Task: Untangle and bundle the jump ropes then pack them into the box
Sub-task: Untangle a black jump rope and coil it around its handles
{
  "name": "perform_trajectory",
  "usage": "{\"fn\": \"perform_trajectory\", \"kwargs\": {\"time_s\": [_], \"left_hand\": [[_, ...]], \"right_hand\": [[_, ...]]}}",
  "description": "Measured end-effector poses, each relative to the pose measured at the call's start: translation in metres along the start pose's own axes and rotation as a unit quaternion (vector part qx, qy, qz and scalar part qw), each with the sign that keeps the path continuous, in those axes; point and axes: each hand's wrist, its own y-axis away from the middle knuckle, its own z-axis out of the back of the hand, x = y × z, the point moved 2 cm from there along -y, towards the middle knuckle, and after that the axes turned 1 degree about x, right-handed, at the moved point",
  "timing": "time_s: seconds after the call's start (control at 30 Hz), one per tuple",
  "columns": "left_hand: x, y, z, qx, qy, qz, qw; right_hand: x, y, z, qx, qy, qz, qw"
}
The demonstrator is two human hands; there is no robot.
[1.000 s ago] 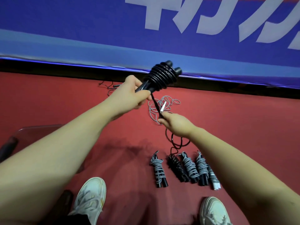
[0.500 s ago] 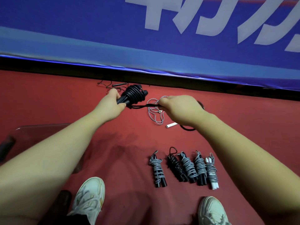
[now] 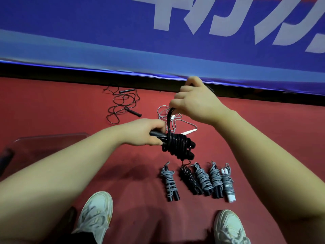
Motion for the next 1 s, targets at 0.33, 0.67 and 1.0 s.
{"fn": "perform_trajectory", "kwargs": {"time_s": [0.33, 0.67, 1.0], "left_hand": [[-0.042, 0.010, 0.010, 0.001, 0.272, -0.083, 0.959], [-0.014, 0.003, 0.040, -0.245, 0.419, 0.012, 0.874], [0.054, 0.004, 0.042, -0.425, 0.352, 0.172, 0.816]], "right_hand": [[0.022, 0.022, -0.063, 0.126, -0.159, -0.116, 0.972], [0.049, 0.033, -0.083, 0.182, -0.483, -0.253, 0.818], [0.055, 0.021, -0.048, 0.313, -0.543, -0.225, 0.746]]}}
